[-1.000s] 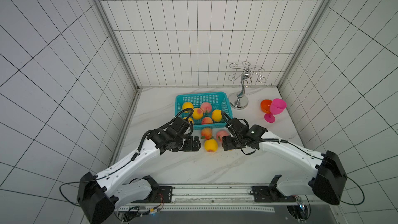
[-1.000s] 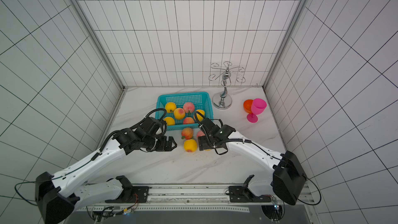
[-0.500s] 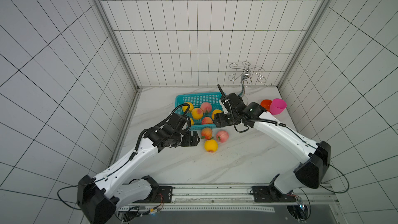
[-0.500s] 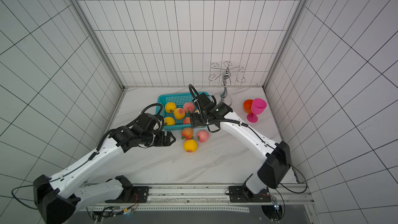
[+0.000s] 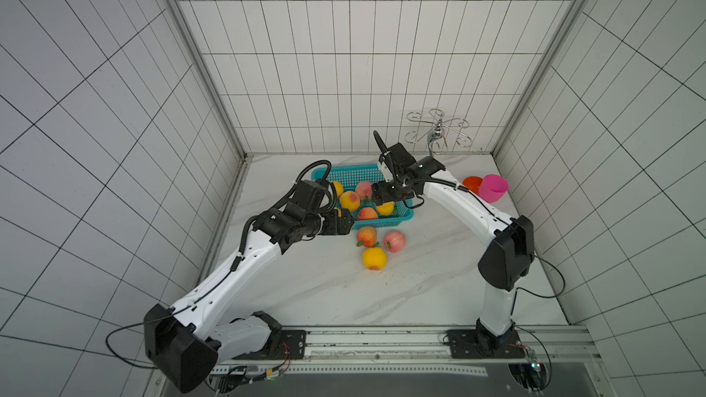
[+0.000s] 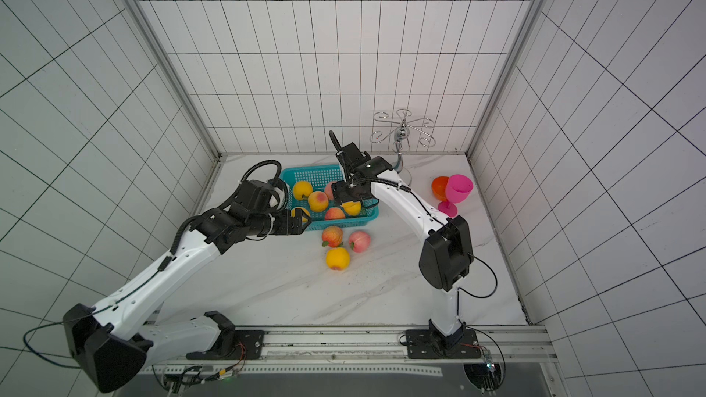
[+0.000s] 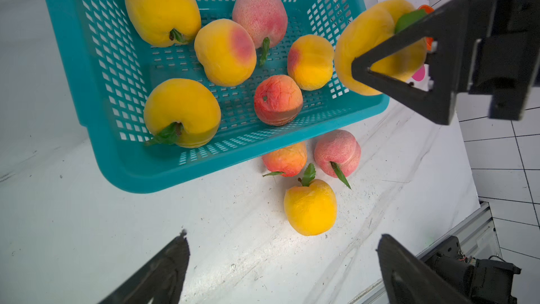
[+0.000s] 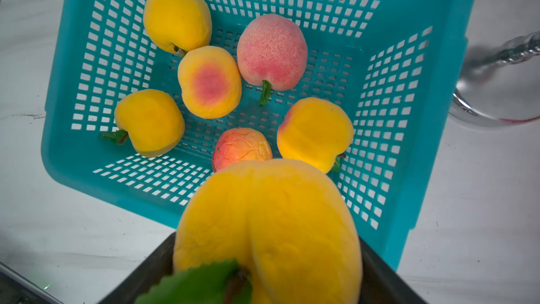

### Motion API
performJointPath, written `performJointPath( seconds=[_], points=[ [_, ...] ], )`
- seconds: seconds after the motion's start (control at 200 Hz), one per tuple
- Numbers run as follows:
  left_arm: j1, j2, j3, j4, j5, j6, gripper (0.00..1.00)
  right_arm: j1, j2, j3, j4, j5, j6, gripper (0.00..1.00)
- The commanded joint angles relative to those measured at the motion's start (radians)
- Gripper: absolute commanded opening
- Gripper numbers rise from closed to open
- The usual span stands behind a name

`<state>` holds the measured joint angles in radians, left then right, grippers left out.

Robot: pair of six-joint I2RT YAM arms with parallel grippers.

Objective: Put the peaches into the basket
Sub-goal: Place the peach in the basket.

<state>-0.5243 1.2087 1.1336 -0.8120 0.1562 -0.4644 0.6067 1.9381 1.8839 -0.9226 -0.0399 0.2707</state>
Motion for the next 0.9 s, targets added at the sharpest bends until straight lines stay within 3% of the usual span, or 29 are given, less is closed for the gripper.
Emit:
performJointPath(
  seconds=[0.0,0.245,0.894],
  points=[
    [0.032,0.032,0.036,0.034,0.009,0.034,0.98,-0.035,0.062,0.130,-0.046,-0.026,-0.050,0.81],
    [0.095,0.086,0.093,0.021,0.032,0.065,0.98,-0.097,0.208,0.308,-0.095,-0.040,-0.086,0.81],
    [0.158,0.089,0.084,0.044,0.061,0.086,0.99,-0.138,0.404,0.464,-0.094,-0.055,-0.092,0.82]
  ],
)
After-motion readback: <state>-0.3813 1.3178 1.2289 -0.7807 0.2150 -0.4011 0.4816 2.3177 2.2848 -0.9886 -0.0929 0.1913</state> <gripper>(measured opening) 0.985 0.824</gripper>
